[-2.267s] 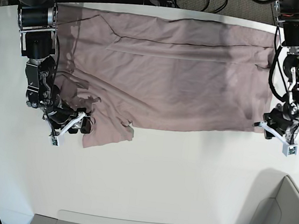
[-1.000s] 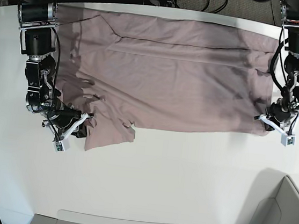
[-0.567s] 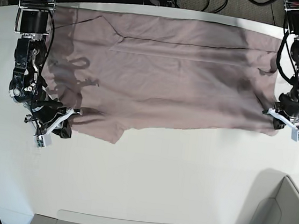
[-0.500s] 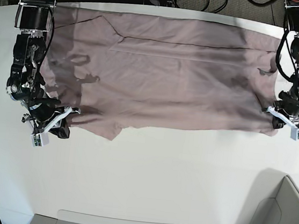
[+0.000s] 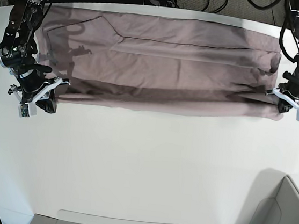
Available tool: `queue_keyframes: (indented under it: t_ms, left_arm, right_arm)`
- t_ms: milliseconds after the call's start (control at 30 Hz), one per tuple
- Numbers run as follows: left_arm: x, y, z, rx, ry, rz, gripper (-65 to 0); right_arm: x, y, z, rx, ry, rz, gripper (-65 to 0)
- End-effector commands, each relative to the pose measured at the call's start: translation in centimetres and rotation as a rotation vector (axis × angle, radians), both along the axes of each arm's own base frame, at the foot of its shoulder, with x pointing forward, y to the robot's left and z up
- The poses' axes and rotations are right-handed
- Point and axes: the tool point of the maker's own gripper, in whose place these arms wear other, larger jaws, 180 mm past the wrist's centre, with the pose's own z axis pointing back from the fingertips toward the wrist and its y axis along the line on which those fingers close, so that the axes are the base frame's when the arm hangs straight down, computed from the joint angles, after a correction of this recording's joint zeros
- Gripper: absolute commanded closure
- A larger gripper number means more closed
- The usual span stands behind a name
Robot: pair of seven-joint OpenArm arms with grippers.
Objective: Fold the T-shirt properly
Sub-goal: 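Fold the grasped edge over onto the first fold with both grippers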
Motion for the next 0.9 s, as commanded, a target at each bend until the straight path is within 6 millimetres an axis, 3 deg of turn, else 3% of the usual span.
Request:
queue_keyframes:
  t_ms: [0, 167, 333, 600, 867]
  left_arm:
    - [0.5, 0.3, 1.6, 0.028, -0.032, -0.011, 0.0]
    - [-0.8, -0.9, 2.1, 0.044, -0.005, -0.053, 0.0]
    - [-2.9, 0.2, 2.8, 0.057, 0.021, -0.008, 0.0]
    - [-6.3, -0.3, 1.5, 0.060, 0.122, -0.015, 0.0]
    - [-9.2, -0.4, -0.2, 0.058, 0.204, -0.020, 0.0]
  right_arm:
    - [0.2, -0.4, 1.8, -0.009, -0.061, 0.001, 0.0]
    - [-2.3, 0.0, 1.3, 0.004, -0.039, 0.010, 0.0]
    - [-5.1, -0.8, 1.8, 0.112, 0.004, -0.018, 0.0]
    - [-9.0, -1.5, 1.7, 0.080, 0.056, -0.037, 0.0]
    - [-12.3, -2.2, -0.7, 0.068, 0.159, -0.063, 0.0]
